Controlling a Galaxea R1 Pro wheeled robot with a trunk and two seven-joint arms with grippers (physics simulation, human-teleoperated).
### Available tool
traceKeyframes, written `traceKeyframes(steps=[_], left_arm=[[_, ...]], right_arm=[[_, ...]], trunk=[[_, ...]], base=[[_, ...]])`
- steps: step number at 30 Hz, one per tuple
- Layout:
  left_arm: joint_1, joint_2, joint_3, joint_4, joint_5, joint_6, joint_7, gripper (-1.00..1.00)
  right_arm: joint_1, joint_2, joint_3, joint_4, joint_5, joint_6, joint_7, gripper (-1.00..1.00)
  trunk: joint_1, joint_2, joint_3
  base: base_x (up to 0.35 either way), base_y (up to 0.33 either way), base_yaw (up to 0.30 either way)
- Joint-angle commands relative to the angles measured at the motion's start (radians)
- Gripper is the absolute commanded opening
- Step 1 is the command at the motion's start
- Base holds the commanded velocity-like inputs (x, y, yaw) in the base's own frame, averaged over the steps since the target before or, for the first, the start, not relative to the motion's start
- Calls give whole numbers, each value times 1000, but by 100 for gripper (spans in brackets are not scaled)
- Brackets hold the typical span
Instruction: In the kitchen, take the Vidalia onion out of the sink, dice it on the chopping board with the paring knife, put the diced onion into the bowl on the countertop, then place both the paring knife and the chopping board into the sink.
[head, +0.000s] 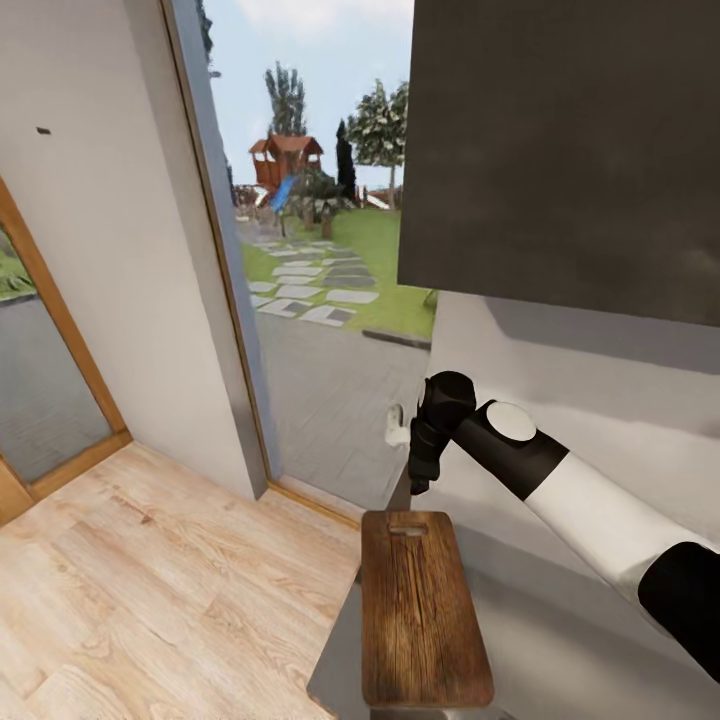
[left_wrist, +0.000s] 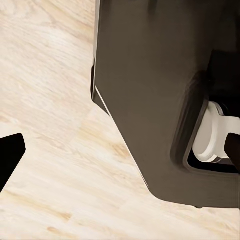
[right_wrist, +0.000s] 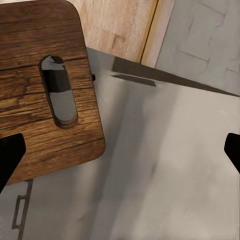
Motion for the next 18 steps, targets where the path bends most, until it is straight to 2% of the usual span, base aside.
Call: traceKeyframes(steps=[1,4,18], left_arm=[[0,0,5,-1,1,-1,-1,100],[0,0,6,-1,1,-1,-1,100],[0,0,6,-1,1,-1,-1,100]], right_arm=[[-1,0,12,-2,6,10,7,100],[-1,0,29,-2,6,10,7,100],[-1,0,37,-2,6,10,7,100]], trunk=[[1,-2,-3],[1,-2,-4],[1,-2,-17]], base=[[0,0,0],[0,0,0],[0,0,0]])
